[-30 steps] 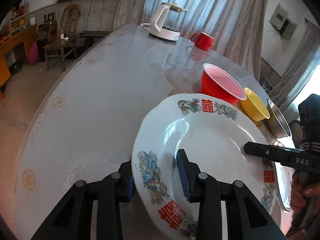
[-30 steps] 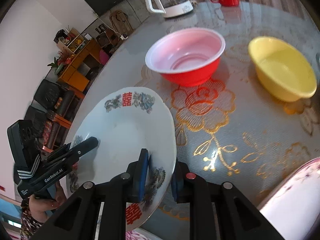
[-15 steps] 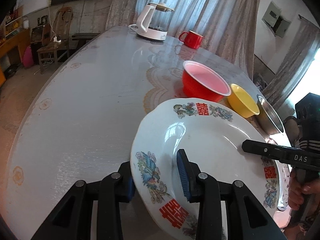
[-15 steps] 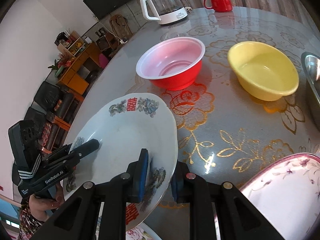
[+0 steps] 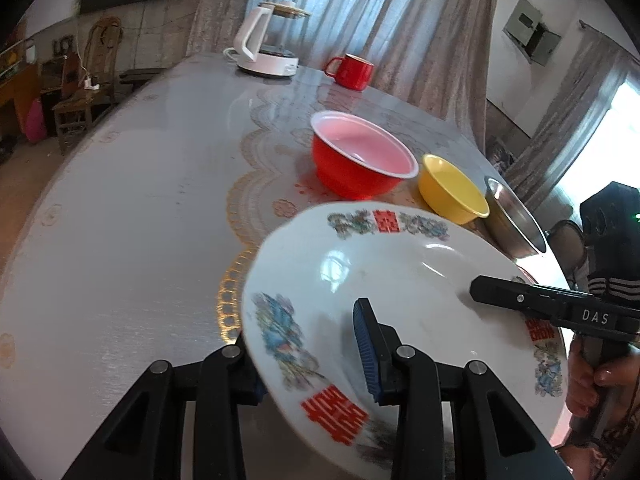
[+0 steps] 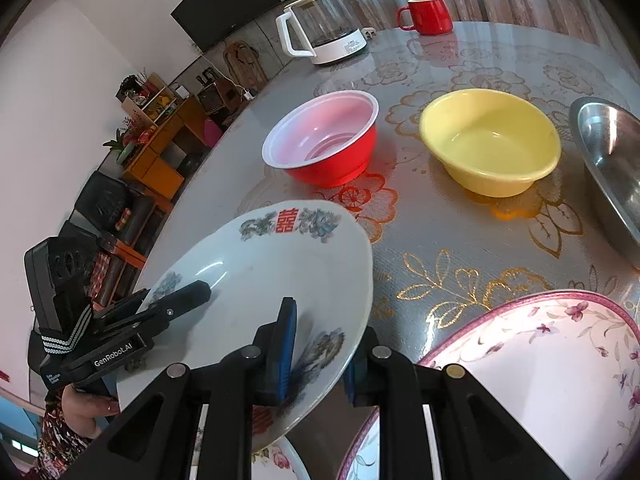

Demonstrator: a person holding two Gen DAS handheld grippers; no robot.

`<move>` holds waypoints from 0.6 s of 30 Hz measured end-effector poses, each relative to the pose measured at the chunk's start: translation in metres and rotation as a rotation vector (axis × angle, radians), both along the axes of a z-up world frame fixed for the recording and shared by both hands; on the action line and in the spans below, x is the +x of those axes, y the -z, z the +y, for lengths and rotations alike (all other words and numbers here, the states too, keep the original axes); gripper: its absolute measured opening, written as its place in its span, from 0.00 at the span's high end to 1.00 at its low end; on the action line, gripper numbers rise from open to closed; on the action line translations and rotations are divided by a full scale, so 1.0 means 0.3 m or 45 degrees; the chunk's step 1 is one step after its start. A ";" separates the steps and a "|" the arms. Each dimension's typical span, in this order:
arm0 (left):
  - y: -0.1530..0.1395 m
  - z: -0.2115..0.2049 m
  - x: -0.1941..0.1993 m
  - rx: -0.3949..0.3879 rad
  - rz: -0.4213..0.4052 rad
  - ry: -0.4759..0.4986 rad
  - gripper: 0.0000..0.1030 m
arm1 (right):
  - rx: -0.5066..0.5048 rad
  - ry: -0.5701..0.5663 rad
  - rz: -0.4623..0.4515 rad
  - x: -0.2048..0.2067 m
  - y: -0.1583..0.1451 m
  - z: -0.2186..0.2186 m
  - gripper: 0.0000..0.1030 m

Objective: Organize plates and bowls
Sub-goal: 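Lift and carry the plate over the pink-rimmed floral plate with the right gripper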

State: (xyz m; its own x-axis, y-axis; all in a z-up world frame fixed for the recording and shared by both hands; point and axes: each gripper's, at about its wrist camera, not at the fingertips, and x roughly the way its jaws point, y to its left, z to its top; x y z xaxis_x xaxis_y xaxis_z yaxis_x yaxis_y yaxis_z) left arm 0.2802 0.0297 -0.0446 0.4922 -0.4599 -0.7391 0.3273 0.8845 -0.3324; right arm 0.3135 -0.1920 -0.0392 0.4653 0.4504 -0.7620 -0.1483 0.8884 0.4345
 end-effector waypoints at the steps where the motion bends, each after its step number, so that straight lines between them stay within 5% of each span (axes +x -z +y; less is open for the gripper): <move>1: 0.003 -0.005 -0.003 -0.009 0.006 0.007 0.65 | 0.000 -0.003 0.001 0.004 0.003 0.002 0.82; 18: -0.071 -0.085 -0.052 -0.026 -0.085 0.055 0.64 | 0.001 0.013 -0.109 -0.054 -0.031 -0.054 0.81</move>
